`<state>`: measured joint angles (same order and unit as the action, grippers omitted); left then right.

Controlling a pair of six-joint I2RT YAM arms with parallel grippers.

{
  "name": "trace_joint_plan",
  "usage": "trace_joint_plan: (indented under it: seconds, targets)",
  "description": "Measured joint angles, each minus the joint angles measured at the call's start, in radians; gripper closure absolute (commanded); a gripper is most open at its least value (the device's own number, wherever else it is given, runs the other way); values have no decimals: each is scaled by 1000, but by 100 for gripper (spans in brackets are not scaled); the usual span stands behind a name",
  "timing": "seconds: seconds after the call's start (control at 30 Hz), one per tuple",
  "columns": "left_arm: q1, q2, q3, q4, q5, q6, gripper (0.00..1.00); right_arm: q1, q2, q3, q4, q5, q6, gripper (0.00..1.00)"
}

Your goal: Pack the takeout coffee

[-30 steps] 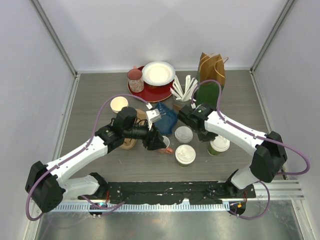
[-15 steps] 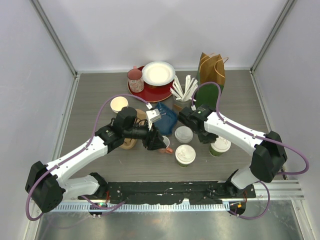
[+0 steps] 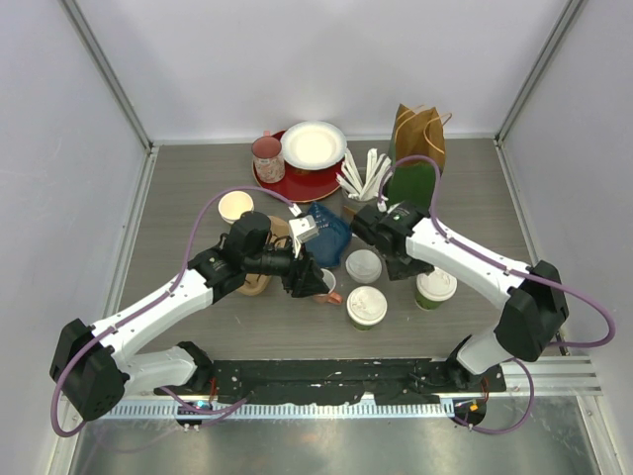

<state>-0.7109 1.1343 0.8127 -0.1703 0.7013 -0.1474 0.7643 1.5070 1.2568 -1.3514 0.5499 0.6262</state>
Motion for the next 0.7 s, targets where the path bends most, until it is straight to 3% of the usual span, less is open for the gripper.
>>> trace_joint_plan:
  seconds: [0.23,0.27,0.3,0.33,0.47,0.7]
  targets:
    - [0,0,0,0,0,0,46,0,-32,111,2,2,6,40]
    - [0,0,0,0,0,0,47,0,-42,123,3,3,8,46]
    - [0,0,0,0,0,0,46,0,-51,131,3,5,10,77]
    - [0,0,0,0,0,-1,46,0,-63,135,4,10,13,99]
    - [0,0,0,0,0,-2,46,-16,-113,130,6,37,46,99]
    - [2,-24,-15,10,0,-23,46,-219,-336,1,-5,-6,58,99]
